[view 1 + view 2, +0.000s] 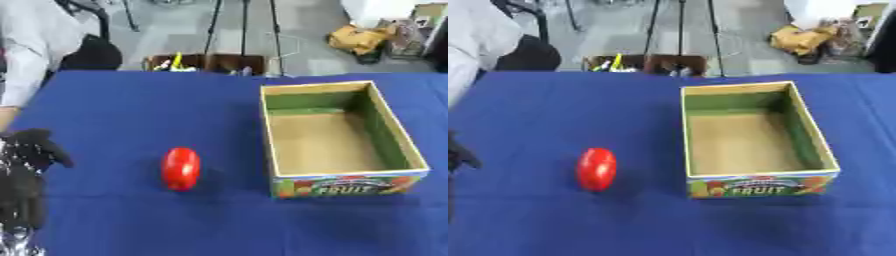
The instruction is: Pick up objects on the table and place them in the box.
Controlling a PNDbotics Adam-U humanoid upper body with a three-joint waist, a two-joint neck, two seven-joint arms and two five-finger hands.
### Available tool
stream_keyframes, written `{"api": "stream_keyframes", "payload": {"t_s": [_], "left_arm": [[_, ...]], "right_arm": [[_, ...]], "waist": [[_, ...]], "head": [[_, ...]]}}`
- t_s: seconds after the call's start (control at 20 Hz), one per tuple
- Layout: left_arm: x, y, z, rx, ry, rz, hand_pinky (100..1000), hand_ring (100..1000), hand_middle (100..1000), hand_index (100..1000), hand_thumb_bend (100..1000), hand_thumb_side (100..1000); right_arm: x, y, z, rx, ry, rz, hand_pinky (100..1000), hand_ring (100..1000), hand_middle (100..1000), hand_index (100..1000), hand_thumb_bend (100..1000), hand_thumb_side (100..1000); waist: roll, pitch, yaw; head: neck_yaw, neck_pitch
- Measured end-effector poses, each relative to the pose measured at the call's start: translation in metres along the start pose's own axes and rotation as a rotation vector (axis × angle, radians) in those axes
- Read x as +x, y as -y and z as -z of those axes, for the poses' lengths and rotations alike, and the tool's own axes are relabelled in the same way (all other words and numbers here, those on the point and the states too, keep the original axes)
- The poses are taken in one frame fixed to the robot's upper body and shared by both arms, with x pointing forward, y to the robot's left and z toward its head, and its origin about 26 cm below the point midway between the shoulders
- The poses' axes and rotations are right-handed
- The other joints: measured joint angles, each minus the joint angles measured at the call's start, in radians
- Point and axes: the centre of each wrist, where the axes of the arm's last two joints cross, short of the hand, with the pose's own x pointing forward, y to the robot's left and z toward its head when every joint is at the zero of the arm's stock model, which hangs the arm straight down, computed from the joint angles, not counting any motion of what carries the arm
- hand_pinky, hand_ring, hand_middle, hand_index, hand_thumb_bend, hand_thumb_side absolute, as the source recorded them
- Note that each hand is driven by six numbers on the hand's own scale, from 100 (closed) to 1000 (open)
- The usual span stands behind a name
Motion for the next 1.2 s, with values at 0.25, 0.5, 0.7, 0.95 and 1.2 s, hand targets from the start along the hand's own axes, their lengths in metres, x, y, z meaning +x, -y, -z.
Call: {"api": "stream_keyframes", "payload": {"t_s": [0.25,0.5,0.7,0.95,1.2], "left_arm": [[0.0,0.0,0.0,-0.001,0.0,0.0,357,394,382,570,100,933],[0.0,0.0,0.0,-0.003,0.002,0.005,359,396,390,580,100,926],[0.003,-0.003,0.004,-0.021,0.045,0.084,374,414,454,642,100,869],[0.026,-0.019,0.031,-0.101,0.246,0.39,422,472,536,742,100,791],[0.054,-0.02,0.062,-0.233,0.419,0.669,498,549,613,815,100,729]], "right_arm": [[0.0,0.0,0.0,0.0,0.002,-0.006,213,100,220,447,130,725],[0.0,-0.001,0.0,-0.001,0.004,-0.013,232,103,242,455,141,727],[0.0,-0.001,0.0,-0.002,0.006,-0.018,232,103,241,454,146,727],[-0.001,-0.001,-0.001,-0.003,0.002,-0.024,232,103,241,454,149,727],[-0.001,0.0,-0.003,-0.002,-0.001,-0.032,232,102,240,453,156,730]], "waist": [[0.0,0.017,0.006],[0.0,0.033,0.01],[0.0,0.041,0.012],[0.002,0.043,0.016],[0.008,0.044,0.009]], "head": [[-0.002,0.002],[-0.003,0.005],[-0.007,0.005],[-0.012,0.014],[-0.012,0.014]]}}
